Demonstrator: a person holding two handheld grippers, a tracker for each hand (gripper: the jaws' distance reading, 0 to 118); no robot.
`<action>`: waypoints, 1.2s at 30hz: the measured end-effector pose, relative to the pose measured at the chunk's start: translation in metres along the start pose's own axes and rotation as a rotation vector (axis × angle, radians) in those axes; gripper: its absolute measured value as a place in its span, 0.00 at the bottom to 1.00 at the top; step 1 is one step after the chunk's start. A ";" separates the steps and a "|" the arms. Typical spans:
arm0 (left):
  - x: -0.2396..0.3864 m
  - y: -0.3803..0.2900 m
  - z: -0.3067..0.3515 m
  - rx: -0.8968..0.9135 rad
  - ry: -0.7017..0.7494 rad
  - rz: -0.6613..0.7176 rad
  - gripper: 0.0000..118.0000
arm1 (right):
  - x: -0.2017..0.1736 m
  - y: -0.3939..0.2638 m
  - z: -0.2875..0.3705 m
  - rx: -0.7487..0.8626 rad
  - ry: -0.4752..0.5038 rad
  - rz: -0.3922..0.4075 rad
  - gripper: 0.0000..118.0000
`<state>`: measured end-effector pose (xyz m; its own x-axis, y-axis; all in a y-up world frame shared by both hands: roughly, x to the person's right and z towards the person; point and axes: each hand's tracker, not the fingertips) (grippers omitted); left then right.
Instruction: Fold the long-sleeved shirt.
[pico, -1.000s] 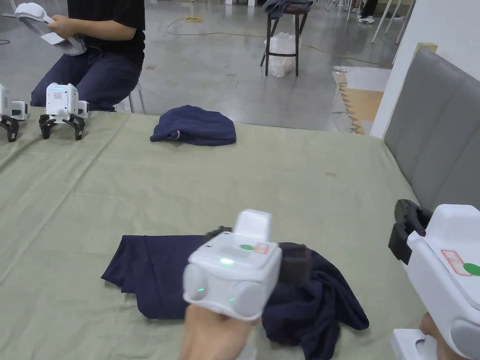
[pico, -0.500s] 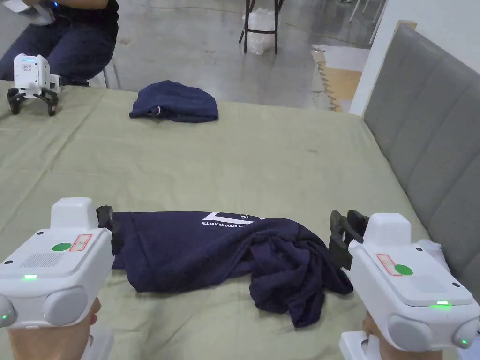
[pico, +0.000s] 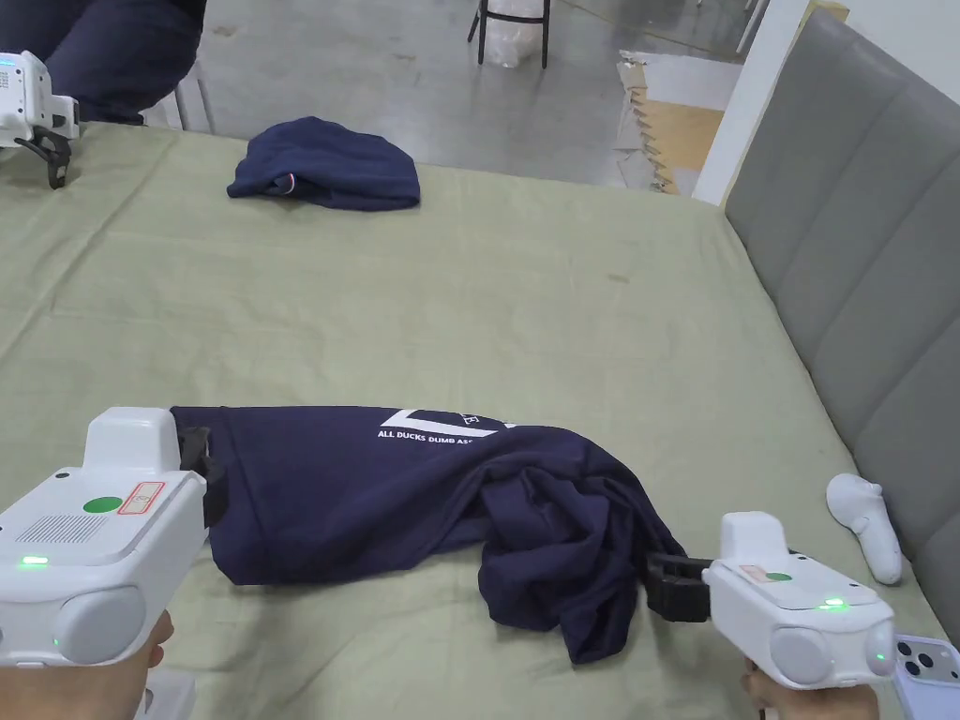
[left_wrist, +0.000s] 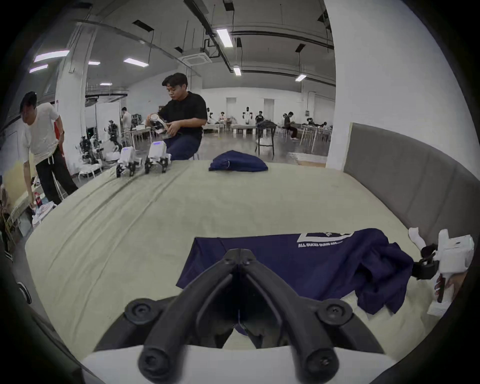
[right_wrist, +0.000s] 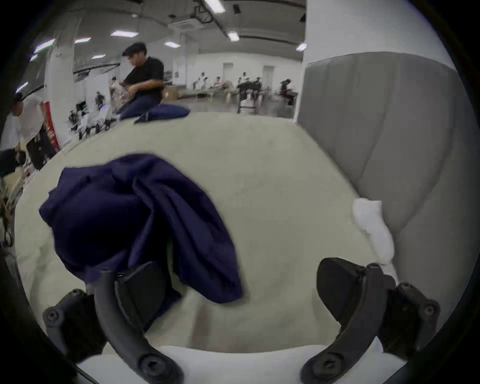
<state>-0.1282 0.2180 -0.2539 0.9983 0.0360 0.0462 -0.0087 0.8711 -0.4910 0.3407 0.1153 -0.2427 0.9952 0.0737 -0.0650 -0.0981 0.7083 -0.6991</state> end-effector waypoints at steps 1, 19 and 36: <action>0.000 -0.001 -0.005 -0.013 0.003 -0.001 0.03 | -0.003 -0.001 -0.011 -0.040 0.017 0.043 0.94; -0.099 0.030 -0.185 -0.402 0.042 0.214 0.92 | 0.013 0.014 -0.016 0.062 0.088 0.018 0.06; -0.087 0.015 -0.185 -0.388 -0.045 0.189 0.07 | 0.019 0.021 -0.004 0.081 0.090 -0.063 0.06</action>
<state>-0.2041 0.1372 -0.4266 0.9776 0.2064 -0.0421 -0.1602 0.5988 -0.7847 0.3574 0.1287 -0.2610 0.9954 -0.0333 -0.0894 -0.0323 0.7642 -0.6442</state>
